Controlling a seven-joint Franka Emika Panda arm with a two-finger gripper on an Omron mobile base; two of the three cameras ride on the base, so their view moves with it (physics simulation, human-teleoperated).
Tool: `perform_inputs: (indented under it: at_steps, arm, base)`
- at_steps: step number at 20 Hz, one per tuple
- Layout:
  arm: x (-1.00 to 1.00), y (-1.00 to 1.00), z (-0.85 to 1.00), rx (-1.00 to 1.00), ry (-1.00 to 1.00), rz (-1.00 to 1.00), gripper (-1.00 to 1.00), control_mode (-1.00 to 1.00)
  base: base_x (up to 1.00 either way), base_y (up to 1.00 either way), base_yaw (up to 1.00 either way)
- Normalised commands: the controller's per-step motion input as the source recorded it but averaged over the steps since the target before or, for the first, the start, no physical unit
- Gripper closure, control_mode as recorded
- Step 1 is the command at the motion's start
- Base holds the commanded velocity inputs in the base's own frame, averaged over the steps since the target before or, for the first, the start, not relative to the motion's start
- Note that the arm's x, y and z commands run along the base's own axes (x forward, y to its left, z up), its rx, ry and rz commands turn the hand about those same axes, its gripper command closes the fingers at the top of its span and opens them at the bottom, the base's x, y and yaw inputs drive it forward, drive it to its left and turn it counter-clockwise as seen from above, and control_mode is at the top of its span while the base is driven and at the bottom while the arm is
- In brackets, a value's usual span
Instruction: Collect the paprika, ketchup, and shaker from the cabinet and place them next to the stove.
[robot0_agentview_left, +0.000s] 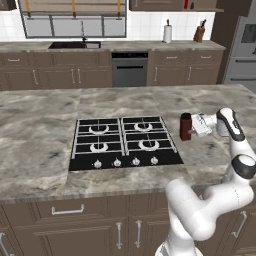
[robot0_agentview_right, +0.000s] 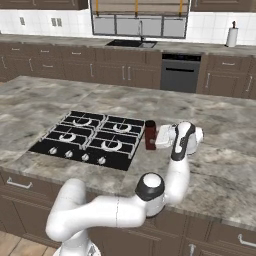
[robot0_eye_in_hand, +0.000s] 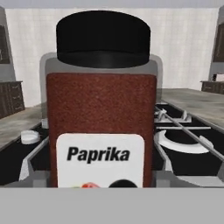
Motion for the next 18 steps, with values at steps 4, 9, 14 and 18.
perform_inputs:
  at_steps: [4, 9, 14, 18]
  arm:
    - [0.00, 0.00, 0.00, 0.00, -0.17, 0.00, -1.00, -1.00]
    - [0.00, 0.00, 0.19, 0.00, -0.11, 0.00, -1.00, -1.00]
    - [0.00, -0.01, 0.50, 0.00, -0.01, 0.00, -1.00, -1.00]
    - [0.14, 0.00, 0.85, 0.00, 0.01, -0.04, -1.00, -1.00]
  base:
    - [0.00, 0.00, 0.00]
    - [0.00, 0.00, 0.00]
    - [0.00, 0.00, 0.00]
    - [0.00, 0.00, 0.00]
